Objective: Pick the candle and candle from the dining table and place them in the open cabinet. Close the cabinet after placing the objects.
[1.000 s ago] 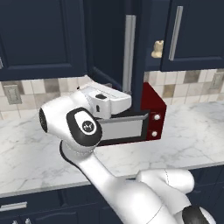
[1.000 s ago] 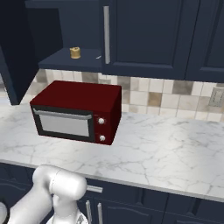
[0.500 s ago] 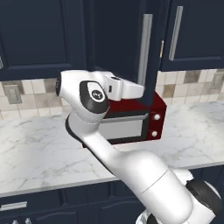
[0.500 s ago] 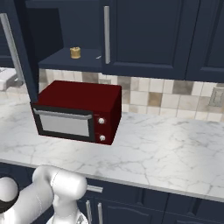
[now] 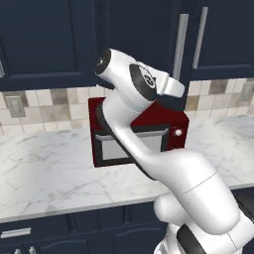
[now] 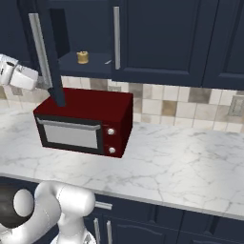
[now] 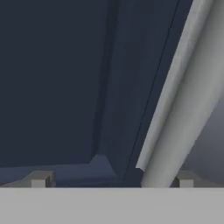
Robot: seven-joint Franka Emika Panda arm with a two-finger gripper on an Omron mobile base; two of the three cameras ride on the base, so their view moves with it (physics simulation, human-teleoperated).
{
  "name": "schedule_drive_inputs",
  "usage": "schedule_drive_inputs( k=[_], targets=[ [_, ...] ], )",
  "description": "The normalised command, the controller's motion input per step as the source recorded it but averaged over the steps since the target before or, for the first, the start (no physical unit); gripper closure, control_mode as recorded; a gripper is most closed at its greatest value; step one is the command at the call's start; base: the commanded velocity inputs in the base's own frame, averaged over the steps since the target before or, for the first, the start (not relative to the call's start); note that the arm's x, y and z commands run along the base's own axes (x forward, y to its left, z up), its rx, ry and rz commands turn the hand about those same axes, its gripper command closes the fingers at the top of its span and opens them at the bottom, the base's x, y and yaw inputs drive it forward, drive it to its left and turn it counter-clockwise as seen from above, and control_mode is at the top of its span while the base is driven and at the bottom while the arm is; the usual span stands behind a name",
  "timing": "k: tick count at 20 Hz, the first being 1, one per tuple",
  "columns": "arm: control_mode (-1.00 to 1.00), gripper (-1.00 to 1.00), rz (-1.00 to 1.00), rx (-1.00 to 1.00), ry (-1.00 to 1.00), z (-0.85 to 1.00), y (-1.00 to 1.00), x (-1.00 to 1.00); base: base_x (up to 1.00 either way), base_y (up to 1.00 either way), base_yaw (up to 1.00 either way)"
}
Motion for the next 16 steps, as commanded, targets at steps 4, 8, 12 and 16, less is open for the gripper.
schedule_drive_inputs(
  k=[4, 8, 12, 16],
  targets=[
    [-1.0, -1.0, 0.27, 0.16, 0.0, -0.07, -0.99, 1.0, 0.0, 0.0, 0.0],
    [-1.0, -1.0, 0.26, 0.09, 0.02, -0.18, -0.84, 1.0, 0.0, 0.0, 0.0],
    [-1.0, -1.0, 0.29, 0.04, 0.03, -0.35, -0.67, 1.0, 0.0, 0.0, 0.0],
    [-1.0, -1.0, 0.31, 0.0, 0.04, -0.45, -0.56, 1.0, 0.0, 0.0, 0.0]
  ],
)
